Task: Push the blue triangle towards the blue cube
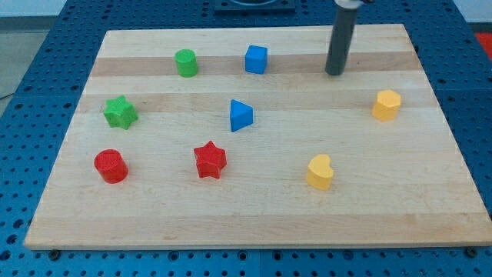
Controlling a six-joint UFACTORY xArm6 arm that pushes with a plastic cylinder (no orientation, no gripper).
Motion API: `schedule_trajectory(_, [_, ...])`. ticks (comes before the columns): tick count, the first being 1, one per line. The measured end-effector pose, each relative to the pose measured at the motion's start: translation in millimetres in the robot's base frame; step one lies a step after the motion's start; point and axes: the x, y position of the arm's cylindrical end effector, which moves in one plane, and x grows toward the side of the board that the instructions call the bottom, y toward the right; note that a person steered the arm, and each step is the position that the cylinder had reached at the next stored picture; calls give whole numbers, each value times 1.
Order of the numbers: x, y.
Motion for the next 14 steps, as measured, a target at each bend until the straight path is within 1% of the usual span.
schedule_trajectory(1, [51,2])
schedule_trajectory(2, [80,-15])
schedule_trajectory(3, [105,-56])
schedule_trajectory(6, [126,-186])
schedule_trajectory(7, [107,-225])
schedule_trajectory(8, [52,-214])
schedule_trajectory(10, [111,-211])
schedule_trajectory(11, [105,-185])
schedule_trajectory(12, [65,-166])
schedule_trajectory(13, [40,-165])
schedule_trajectory(14, [63,-162])
